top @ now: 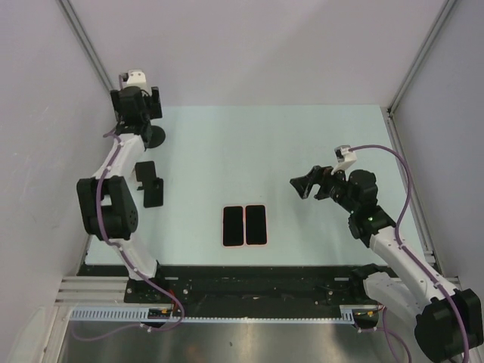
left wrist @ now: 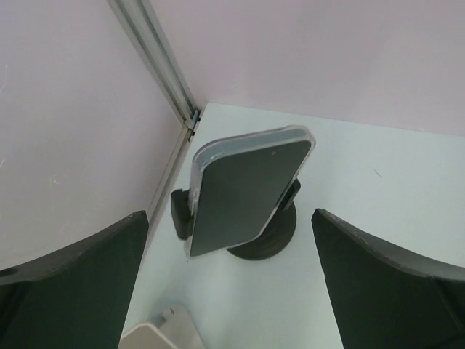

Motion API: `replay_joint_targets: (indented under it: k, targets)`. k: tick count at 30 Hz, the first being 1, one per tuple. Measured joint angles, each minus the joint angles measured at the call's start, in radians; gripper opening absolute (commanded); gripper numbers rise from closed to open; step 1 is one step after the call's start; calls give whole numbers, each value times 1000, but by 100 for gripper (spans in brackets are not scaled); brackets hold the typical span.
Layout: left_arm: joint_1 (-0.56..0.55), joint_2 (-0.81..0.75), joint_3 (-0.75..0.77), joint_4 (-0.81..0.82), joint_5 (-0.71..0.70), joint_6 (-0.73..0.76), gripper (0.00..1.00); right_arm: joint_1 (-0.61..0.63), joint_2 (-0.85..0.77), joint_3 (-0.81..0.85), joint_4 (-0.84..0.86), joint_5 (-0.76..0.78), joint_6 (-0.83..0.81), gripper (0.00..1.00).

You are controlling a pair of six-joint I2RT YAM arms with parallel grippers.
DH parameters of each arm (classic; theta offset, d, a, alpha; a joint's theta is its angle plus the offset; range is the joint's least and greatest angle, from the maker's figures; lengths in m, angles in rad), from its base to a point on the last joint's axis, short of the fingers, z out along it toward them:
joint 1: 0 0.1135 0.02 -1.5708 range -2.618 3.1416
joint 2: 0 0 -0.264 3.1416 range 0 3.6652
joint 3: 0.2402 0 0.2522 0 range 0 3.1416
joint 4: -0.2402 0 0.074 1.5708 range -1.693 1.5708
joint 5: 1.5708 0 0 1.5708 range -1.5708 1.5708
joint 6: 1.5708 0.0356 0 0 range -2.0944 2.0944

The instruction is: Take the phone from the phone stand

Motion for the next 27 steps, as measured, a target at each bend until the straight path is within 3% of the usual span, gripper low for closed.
replay_joint_targets:
  k: [11, 27]
  targets:
    - [-96, 171, 107, 147, -301, 95, 100, -11, 60, 0, 8, -25, 0, 100]
    - [-98, 325, 212, 193, -424, 124, 100, -25, 87, 0, 21, -44, 0, 100]
